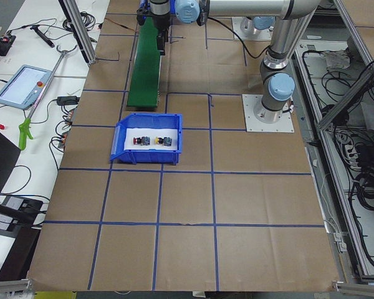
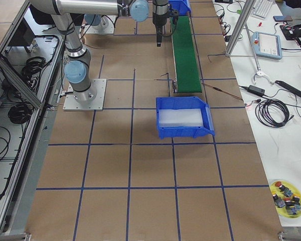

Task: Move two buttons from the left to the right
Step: 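Move the left gripper over the blue bin holding the buttons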

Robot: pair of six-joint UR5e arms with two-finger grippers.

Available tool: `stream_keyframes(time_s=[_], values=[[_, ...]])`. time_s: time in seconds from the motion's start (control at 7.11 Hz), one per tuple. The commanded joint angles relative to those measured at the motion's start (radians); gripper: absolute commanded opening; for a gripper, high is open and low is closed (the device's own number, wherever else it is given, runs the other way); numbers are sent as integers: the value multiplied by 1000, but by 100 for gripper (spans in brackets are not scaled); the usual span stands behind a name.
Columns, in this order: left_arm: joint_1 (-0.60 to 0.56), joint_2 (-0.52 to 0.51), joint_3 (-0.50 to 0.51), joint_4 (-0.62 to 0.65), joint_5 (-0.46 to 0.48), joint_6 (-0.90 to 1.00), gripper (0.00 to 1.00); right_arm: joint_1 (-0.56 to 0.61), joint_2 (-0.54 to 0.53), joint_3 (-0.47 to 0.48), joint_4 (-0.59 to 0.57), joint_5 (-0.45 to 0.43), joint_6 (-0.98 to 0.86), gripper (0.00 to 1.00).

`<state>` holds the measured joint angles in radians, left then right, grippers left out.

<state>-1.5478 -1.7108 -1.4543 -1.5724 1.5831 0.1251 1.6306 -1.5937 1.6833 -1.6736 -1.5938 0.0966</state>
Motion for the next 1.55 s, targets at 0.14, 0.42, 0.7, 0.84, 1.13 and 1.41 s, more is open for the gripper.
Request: stream_keyframes(time_s=[0.14,0.42,0.7,0.84,1.13,1.41], values=[[0,4,0,0,0,2,100,0,0,-1,0,-2,0,100],[0,8,-1,0,0,2,100,0,0,-1,0,-2,0,100],[3,13,0,0,0,11,100,0,1,-1,0,-2,0,100],[12,14,-1,0,1,18,100,0,0,-1,0,-2,0,100],[70,13,3,11,0,56,100,0,-6,-11,0,-6,-2,100],[290,-1,2,69,1,224,100,0,-3,-13,0,-6,-2,100]])
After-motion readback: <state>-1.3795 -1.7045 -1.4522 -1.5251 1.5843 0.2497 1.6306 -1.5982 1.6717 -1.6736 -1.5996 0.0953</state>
